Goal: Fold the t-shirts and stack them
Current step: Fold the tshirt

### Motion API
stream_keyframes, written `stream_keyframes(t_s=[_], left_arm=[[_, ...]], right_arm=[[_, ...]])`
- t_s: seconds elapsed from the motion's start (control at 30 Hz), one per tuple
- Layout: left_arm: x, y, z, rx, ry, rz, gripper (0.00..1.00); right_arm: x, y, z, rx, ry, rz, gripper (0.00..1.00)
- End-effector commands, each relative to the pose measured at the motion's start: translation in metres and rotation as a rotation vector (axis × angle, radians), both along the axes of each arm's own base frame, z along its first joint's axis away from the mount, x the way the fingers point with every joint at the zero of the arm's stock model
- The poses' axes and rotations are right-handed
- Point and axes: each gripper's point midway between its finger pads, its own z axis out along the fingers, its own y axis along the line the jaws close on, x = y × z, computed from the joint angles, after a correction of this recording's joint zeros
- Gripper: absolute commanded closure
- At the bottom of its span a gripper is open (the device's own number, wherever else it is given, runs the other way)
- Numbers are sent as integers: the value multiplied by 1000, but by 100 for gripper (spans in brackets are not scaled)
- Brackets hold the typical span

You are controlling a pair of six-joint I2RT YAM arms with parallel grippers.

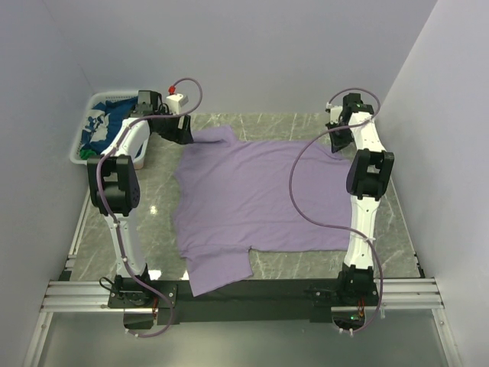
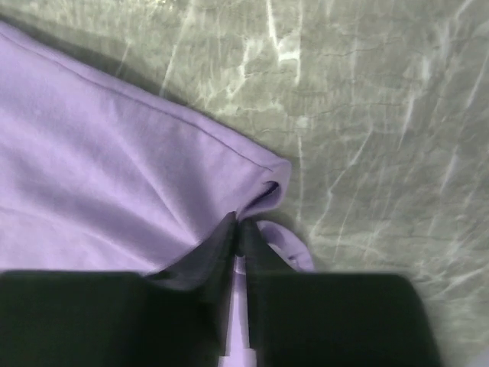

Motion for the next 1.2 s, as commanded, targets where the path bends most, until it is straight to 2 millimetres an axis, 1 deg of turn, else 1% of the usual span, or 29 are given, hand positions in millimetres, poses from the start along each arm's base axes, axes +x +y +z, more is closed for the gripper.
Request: stream_keyframes(t_s=[0.0, 0.13, 0.17, 0.2, 0.23, 0.27, 0.3, 0.37, 0.43, 0.47, 0.5, 0.53, 0.57, 0.73, 0.77, 0.83, 0.87, 0.93, 0.97, 1.0, 1.03, 1.07, 1.1, 1.13, 1.17], left_arm=[[1, 0, 29, -4, -67, -23, 21], [8, 3, 26, -25, -55, 8, 21], [13, 4, 22, -29, -51, 18, 22], [18, 8, 22, -33, -53, 45, 23], [26, 9, 26, -34, -72, 56, 23], [31, 10, 19, -35, -64, 68, 25], [39, 13, 20, -34, -80, 96, 25], [52, 14, 14, -36, -84, 111, 27], [61, 14, 9, -43, -77, 132, 28], [70, 14, 4, -47, -75, 138, 29], [73, 12, 2, -54, -70, 144, 29], [79, 13, 4, -52, -86, 149, 29], [82, 12, -8, -50, -72, 151, 29], [86, 3, -27, -41, -62, 146, 27], [86, 1, -36, -43, -48, 146, 28], [86, -3, -41, -44, -41, 140, 28], [86, -5, -47, -42, -29, 136, 29], [88, -9, -49, -50, -33, 134, 31], [89, -10, -54, -51, -29, 135, 32], [90, -13, -55, -55, -31, 133, 33], [94, -15, -52, -55, -42, 133, 34], [95, -17, -60, -53, -31, 131, 37], [95, -20, -61, -54, -26, 124, 39], [98, -23, -59, -57, -37, 116, 41], [97, -24, -64, -58, -27, 114, 46]], right_arm=[[3, 0, 9, 35, -23, -17, 100], [6, 0, 32, 28, -98, -19, 100], [9, 0, 45, 25, -140, -17, 100], [10, 0, 52, 26, -162, -14, 100], [12, -1, 59, 21, -186, -17, 100], [14, -1, 70, 18, -224, -16, 100], [15, 0, 74, 18, -239, -13, 100], [15, 0, 80, 20, -255, -7, 100], [15, 1, 80, 20, -252, -4, 100], [15, 1, 80, 22, -250, -1, 100], [15, 1, 80, 26, -247, -3, 100], [15, 1, 80, 26, -247, 1, 100], [14, 2, 81, 26, -250, -1, 100], [12, 3, 79, 29, -244, 3, 100], [12, 3, 78, 30, -241, 3, 100], [13, 1, 78, 24, -246, 1, 100], [14, 1, 79, 23, -249, 3, 100], [15, 1, 80, 22, -255, 1, 100], [15, 1, 81, 23, -258, 1, 100], [15, 1, 81, 23, -258, 0, 100], [16, 1, 82, 24, -259, 1, 100], [15, 1, 82, 25, -256, 1, 100], [16, 1, 83, 24, -258, 2, 100], [15, 2, 82, 26, -255, 3, 100], [15, 2, 84, 24, -261, 4, 100]])
